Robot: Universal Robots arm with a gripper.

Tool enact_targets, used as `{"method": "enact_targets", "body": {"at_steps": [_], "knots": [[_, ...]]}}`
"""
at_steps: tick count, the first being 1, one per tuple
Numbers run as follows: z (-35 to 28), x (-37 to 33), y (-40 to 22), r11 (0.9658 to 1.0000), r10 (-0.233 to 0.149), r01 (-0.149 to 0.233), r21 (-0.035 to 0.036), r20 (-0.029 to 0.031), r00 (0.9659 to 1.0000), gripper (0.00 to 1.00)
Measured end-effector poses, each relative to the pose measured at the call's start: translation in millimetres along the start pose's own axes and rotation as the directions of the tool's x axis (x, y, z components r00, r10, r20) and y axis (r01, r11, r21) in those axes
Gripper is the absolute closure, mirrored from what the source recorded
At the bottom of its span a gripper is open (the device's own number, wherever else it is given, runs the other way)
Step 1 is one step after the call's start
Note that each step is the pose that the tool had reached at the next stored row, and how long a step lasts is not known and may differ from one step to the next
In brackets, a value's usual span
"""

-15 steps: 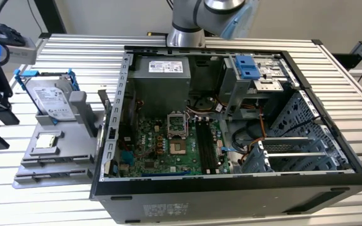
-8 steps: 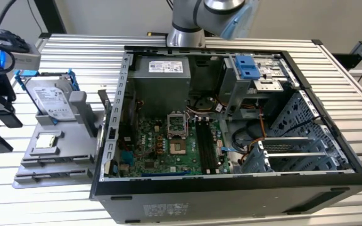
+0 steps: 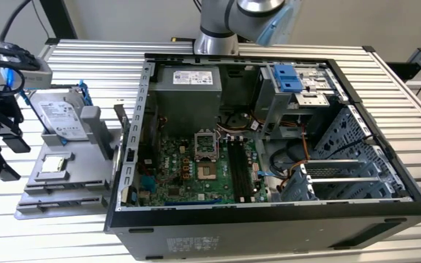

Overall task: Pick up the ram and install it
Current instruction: 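Pick up the ram and move it above insertion slot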

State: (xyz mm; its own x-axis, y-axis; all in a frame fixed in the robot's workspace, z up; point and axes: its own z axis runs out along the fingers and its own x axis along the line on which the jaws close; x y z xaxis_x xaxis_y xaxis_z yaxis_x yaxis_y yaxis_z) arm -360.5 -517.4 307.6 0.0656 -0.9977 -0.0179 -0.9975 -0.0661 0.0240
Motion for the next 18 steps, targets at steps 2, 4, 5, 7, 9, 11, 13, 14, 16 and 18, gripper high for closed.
{"method": "enact_targets", "body": {"at_steps": [2,4,5,7,9,11,13,14,16,18], "knots": [[2.6,-0.3,0.0,0.9999,0.017,-0.017,0.0001,0.0003,0.9999,0.0],[6.1,-1.6,-0.2,0.9998,0.017,-0.017,0.0,-0.0006,0.9998,0.0],[7.8,-2.3,-0.3,0.9999,0.017,-0.017,0.0,-0.0011,0.9999,0.0],[10.8,-3.6,-0.5,0.9999,0.017,-0.017,0.0001,-0.0018,0.9998,0.0],[13.8,-4.9,-0.7,0.9999,0.017,-0.017,0.0,-0.0023,0.9998,0.0],[16.8,-6.3,-0.8,0.9999,0.017,-0.017,0.0001,-0.0025,0.9998,0.0],[20.1,-7.2,-1.0,0.9999,0.017,-0.017,0.0002,-0.0026,0.9998,0.0],[21.9,-7.3,-1.1,0.9999,0.017,-0.017,0.0002,-0.0029,0.9998,0.0],[25.5,-7.4,-1.1,0.9999,0.017,-0.017,0.0001,-0.0041,0.9998,0.0],[29.1,-7.4,-1.1,0.9999,0.017,-0.017,0.0001,-0.0046,0.9998,0.0]]}}
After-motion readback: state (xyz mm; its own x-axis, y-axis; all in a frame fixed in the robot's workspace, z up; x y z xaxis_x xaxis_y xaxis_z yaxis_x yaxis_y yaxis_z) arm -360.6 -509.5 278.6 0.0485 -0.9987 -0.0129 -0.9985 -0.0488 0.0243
